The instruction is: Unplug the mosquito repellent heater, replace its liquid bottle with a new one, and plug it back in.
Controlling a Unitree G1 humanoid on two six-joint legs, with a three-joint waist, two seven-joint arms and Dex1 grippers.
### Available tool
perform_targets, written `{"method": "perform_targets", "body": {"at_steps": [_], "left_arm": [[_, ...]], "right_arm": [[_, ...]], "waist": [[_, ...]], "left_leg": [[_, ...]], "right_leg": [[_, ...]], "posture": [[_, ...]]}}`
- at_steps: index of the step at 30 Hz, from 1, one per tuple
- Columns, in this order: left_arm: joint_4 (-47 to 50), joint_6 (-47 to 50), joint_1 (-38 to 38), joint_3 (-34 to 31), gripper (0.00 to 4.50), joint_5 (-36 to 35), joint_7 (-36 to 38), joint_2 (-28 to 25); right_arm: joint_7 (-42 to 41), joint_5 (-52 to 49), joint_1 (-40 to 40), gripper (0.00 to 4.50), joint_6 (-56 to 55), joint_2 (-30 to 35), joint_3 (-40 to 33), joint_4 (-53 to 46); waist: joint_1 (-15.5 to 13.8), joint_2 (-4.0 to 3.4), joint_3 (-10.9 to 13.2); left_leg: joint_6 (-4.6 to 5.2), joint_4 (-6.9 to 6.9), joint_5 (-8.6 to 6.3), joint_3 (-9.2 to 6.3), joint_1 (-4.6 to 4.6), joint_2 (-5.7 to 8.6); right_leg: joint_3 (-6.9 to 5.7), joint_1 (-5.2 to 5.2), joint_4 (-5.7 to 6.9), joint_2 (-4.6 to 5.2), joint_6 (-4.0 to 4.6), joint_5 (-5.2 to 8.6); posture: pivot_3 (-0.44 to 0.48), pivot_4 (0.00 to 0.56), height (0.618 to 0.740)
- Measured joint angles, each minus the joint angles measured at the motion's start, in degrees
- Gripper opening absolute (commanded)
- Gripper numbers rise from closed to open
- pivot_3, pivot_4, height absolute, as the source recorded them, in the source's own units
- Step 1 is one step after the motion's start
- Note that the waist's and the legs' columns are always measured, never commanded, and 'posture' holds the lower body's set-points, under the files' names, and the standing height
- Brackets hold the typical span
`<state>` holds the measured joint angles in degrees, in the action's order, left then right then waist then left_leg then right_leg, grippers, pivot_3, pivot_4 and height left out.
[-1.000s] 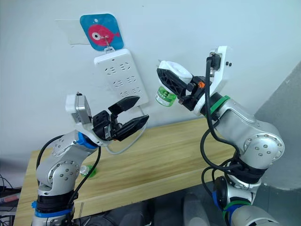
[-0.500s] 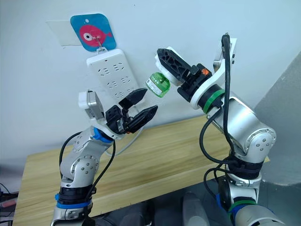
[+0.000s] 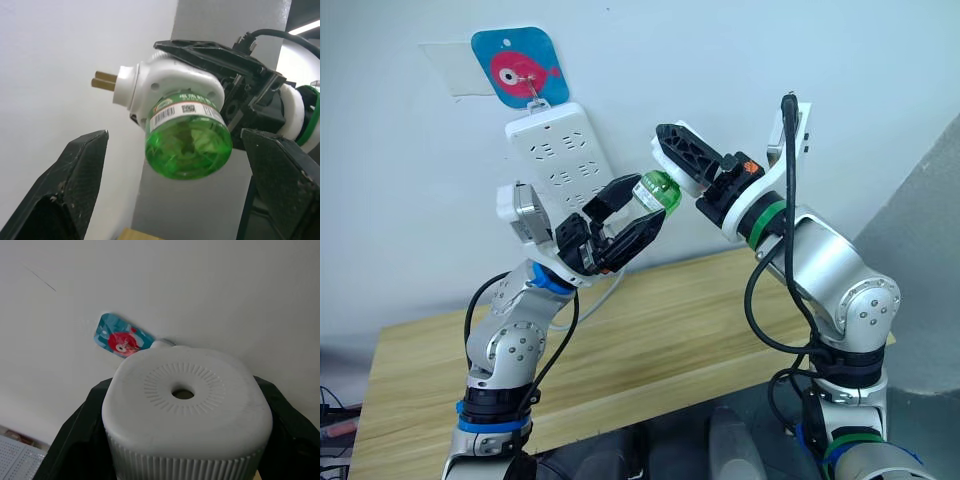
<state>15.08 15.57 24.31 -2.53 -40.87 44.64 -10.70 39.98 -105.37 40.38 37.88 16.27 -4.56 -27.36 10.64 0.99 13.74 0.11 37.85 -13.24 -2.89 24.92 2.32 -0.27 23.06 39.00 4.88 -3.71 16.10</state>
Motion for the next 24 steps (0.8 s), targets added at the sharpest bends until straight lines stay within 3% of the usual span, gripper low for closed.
{"method": "perform_targets", "body": {"at_steps": [24], "left_arm": [[-2.36, -1.27, 2.38, 2.27, 4.48, 1.89, 0.7, 2.1]], "right_arm": [[-1.15, -1.16, 0.34, 3.0, -2.97, 2.7, 1.73, 0.0]], "waist": [[-1.27, 0.03, 0.13]], "left_leg": [[0.01, 0.0, 0.0, 0.05, 0.0, -0.01]], "right_leg": [[0.06, 0.01, -0.03, -0.01, -0.01, 0.01]], "posture": [[-0.276, 0.264, 0.734]]}}
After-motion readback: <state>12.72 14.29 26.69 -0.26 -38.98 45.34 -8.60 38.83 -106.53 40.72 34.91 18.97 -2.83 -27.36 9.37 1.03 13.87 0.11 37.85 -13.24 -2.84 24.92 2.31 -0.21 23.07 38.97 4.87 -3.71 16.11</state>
